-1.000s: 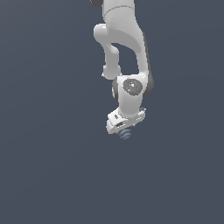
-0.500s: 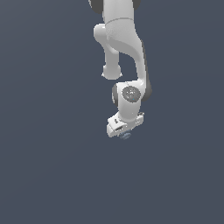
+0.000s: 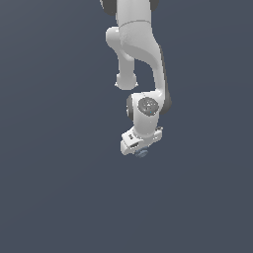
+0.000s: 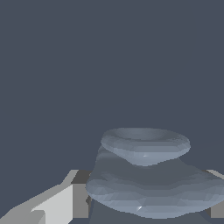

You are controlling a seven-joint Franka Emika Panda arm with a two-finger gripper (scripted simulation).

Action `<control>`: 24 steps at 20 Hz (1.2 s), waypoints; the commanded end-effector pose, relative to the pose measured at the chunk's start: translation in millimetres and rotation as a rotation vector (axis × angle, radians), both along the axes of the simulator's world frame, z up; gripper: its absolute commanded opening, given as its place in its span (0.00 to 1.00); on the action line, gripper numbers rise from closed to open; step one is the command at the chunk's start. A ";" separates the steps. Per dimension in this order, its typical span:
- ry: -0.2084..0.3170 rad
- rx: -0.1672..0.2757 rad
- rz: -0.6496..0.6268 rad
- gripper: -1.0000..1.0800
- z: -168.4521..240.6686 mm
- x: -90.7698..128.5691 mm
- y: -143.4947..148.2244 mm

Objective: Pick up the object and move it to a goal position.

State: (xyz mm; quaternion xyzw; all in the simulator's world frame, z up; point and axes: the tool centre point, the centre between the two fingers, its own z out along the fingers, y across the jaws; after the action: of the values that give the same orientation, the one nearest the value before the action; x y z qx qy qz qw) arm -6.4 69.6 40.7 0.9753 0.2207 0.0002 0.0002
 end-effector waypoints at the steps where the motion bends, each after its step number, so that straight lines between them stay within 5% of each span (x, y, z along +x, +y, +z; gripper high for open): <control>1: 0.000 0.000 0.000 0.00 0.0 -0.1 0.0; 12: 0.000 0.000 0.000 0.00 25.6 -16.4 -31.6; 24: 0.000 0.001 0.001 0.00 102.7 -63.4 -125.8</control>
State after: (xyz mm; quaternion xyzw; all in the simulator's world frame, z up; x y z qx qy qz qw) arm -62.8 -42.9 132.4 0.9753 0.2208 0.0001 0.0001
